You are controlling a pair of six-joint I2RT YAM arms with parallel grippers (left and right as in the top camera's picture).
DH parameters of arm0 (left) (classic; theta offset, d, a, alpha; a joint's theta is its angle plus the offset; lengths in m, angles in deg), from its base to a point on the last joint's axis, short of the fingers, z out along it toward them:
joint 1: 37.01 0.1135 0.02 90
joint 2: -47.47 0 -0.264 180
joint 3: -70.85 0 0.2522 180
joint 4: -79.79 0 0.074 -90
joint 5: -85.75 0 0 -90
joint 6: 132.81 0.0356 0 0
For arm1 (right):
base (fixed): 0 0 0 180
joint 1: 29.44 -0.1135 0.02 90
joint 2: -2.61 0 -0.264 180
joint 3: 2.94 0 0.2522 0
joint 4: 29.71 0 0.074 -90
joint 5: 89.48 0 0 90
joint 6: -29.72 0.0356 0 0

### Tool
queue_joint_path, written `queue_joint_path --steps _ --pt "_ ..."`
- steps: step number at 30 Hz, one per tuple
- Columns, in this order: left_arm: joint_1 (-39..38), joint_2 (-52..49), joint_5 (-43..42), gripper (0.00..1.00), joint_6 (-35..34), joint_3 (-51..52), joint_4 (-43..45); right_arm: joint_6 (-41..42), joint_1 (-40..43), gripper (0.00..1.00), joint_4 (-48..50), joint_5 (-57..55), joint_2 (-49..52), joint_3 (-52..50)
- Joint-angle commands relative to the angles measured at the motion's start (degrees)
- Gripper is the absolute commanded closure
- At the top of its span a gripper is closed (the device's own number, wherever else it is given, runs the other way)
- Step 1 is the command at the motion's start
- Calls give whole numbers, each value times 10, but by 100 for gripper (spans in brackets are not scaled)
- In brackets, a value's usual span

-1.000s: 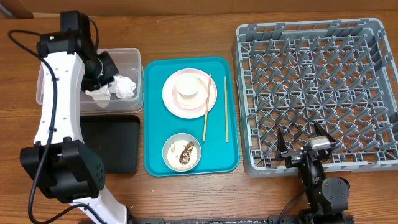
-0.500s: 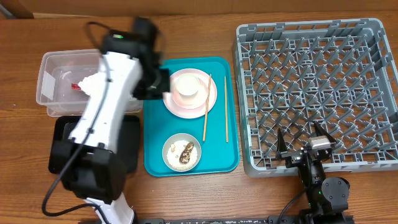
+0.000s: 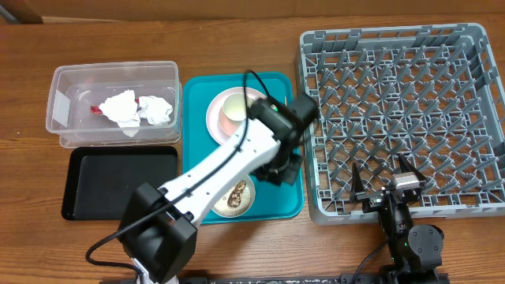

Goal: Sort waste into correct bins and load items into the dishwasher

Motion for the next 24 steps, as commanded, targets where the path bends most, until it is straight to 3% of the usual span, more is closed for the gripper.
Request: queue_joint_path --steps 1,14,24 --pt "-22 -2 17 96 -39 27 0 0 -3 0 3 0 -6 -6" --pt "-47 -2 18 96 -51 170 41 0 -3 0 3 0 -6 -6" --pt "-45 -2 118 92 -51 189 43 0 -3 0 3 0 -6 -6"
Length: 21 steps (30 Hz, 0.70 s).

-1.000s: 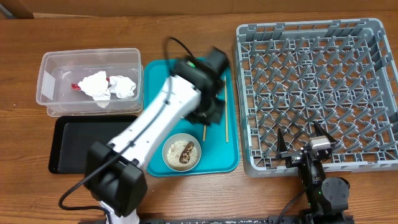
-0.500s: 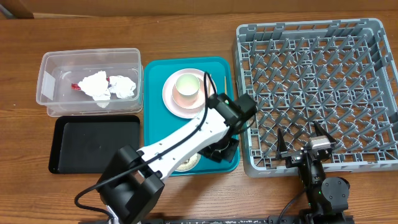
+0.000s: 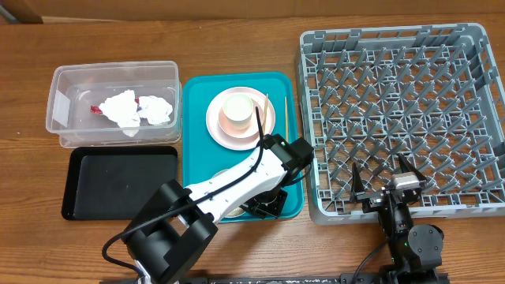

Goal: Sort waste into correct bins and load items into the dishwasher

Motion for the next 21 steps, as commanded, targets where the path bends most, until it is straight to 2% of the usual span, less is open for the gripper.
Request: queue_joint_path --steps 1,5,7,13,21 --pt "0 -2 52 92 -6 10 3 1 -3 0 4 0 -6 -6" --pt "1 -2 64 90 -7 13 16 1 -3 0 4 -1 -6 -6" --pt "1 -2 63 95 -17 13 18 1 -3 0 4 0 -6 -6" --pt "2 -2 72 96 -19 13 17 1 -3 0 4 0 -6 -6" --pt "39 -2 106 96 -19 13 10 1 -3 0 4 0 -6 -6"
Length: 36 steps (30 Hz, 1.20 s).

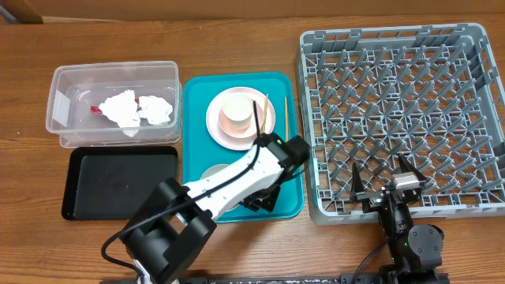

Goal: Sort waste into correct bins and load items into the dishwasher

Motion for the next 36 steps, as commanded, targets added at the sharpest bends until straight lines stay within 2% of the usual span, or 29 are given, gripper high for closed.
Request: queue_joint_path --steps 1,11,16,26,27,28,33,34,35,36 --pt "31 -2 31 96 -12 5 -2 0 -3 0 3 0 -6 -6" --pt "107 -1 17 96 3 3 -2 0 -3 0 3 0 -6 -6" --pt "123 11 -25 96 21 3 3 0 -3 0 3 0 -6 -6" --pt "123 121 -30 95 23 3 3 0 -3 0 3 0 -6 -6" --pt "124 128 -30 90 23 3 3 0 -3 0 3 0 -6 -6" --pt "125 133 -30 76 22 3 2 0 -3 0 3 0 -6 -6" --pt "124 129 -32 51 11 4 3 0 -3 0 3 0 -6 -6" --pt "124 127 -33 51 8 4 3 0 -3 0 3 0 -6 -6" --pt "124 124 -32 59 -3 4 4 0 -3 0 3 0 -6 -6" --pt "124 122 -32 60 -9 4 6 0 -3 0 3 0 -6 -6"
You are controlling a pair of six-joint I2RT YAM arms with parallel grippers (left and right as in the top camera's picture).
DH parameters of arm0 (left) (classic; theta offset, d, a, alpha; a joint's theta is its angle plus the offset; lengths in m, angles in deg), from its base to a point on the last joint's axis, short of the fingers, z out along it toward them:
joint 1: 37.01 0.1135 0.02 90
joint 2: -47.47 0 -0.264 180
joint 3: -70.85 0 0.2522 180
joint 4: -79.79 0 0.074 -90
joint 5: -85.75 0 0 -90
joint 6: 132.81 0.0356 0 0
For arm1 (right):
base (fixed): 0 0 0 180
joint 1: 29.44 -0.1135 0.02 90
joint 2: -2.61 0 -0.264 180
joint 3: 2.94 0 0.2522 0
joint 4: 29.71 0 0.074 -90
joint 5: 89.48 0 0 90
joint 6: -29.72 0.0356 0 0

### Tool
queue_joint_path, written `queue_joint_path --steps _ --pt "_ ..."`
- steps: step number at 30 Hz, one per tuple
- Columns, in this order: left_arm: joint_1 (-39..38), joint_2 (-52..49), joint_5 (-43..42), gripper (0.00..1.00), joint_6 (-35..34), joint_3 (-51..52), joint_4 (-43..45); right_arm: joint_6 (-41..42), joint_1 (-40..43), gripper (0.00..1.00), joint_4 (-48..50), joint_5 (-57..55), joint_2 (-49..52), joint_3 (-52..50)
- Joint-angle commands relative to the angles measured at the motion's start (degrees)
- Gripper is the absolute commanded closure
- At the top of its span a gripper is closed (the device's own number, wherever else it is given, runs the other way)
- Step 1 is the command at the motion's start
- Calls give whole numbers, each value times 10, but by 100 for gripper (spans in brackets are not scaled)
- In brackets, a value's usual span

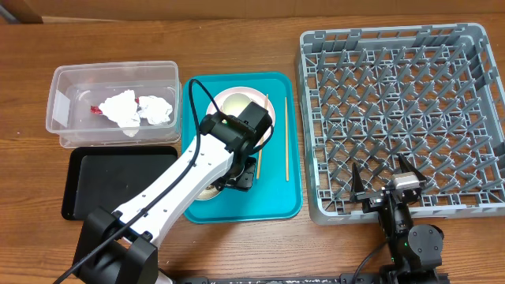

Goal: Sort waste into correct bins and load items into the dishwasher

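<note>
A teal tray [276, 201] lies in the middle of the table. At its far end a pink plate [217, 118] carries a pale cup [235, 102], both partly under my left arm. My left gripper [237, 178] points down at the tray's near left, right beside a small bowl [207, 190] that is mostly hidden by the arm; its jaws are too dark to read. Two wooden chopsticks lie on the tray, one long [286, 142] and one partly covered [258, 166]. My right gripper [383, 186] rests open at the near edge of the grey dish rack [394, 102].
A clear plastic bin [114, 106] at the left holds crumpled white tissue [130, 109] and a red scrap. In front of it lies a black tray [118, 181]. The dish rack fills the right half of the table.
My left arm has swung left: the gripper was at the tray's near right corner and now sits at its near left by the bowl. The long chopstick on the right shows in full. The right arm has not moved.
My left gripper first hung over the tray's right side, with a bowl of food scraps visible at the near edge. Then it was low at the near right corner, covering that bowl. Now it is further left beside the bowl. The right gripper stayed open throughout.
</note>
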Motion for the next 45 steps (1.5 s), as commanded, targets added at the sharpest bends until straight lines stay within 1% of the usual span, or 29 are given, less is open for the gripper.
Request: queue_joint_path --steps 1,11,14,18,25,34,45 --pt "4 -10 -2 60 -22 3 7 0 -3 0 3 0 -6 -6" --pt "4 -33 2 68 -24 10 36 0 -3 0 3 0 -6 -6" --pt "4 -38 42 69 -58 15 39 0 -3 0 3 0 -6 -6" --pt "10 -38 47 67 -73 19 41 0 -3 0 3 0 -6 -6" --pt "10 -38 47 71 -77 33 59 0 -3 0 3 0 -6 -6" --pt "10 -38 47 70 -83 67 97 0 -3 0 3 0 -6 -6" --pt "10 -38 64 72 -83 117 163 0 -3 0 3 -1 -6 -6"
